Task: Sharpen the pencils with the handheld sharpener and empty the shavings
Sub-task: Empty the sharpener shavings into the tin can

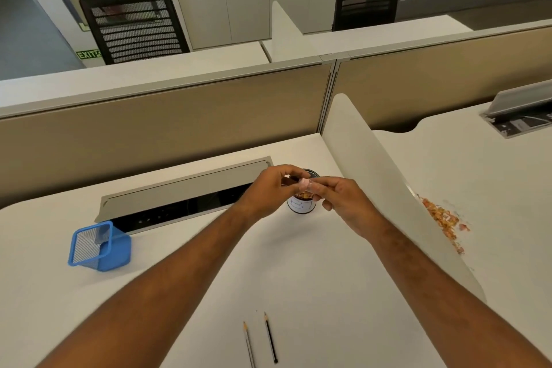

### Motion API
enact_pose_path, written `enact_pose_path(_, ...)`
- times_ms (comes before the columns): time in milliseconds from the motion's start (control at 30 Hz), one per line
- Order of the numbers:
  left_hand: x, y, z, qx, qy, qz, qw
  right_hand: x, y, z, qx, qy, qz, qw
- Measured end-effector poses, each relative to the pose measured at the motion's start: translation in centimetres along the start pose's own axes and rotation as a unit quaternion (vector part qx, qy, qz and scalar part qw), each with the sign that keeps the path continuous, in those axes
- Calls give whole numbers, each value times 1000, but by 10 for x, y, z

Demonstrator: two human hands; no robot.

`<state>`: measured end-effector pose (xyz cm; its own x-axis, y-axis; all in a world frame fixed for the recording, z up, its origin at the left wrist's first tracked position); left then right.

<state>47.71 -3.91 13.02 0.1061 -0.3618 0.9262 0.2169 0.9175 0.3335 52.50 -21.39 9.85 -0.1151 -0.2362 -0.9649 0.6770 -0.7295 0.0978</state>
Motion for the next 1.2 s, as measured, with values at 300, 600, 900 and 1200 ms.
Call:
enact_pose_path(300, -17, -6, -29, 30, -1, -8, 1000, 5, 16, -18, 18, 1, 24, 1000)
enact_pose_path(600, -28, -7, -38, 48, 17, 16, 999, 2, 24, -20, 29, -12, 44, 999)
enact_pose_path(900, -27, 1, -40, 58, 12, 43, 997, 16, 40, -19, 68, -45, 79, 994)
enact_pose_path(1200, -17, 2, -42, 59, 5, -146, 988, -18, 10, -16, 24, 21, 423, 906)
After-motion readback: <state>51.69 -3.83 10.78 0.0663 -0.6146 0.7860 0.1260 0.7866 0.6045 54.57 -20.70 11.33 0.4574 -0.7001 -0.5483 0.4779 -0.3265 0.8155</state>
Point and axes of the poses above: each hand's wrist, its own z-axis away from the middle knuckle, its own y-axis out of the back of the hand, x = y × z, the point moved 7 cm from there along -z, towards the middle knuckle, and after that the axes turned 12 degrees about -x, right-handed, at the moved point
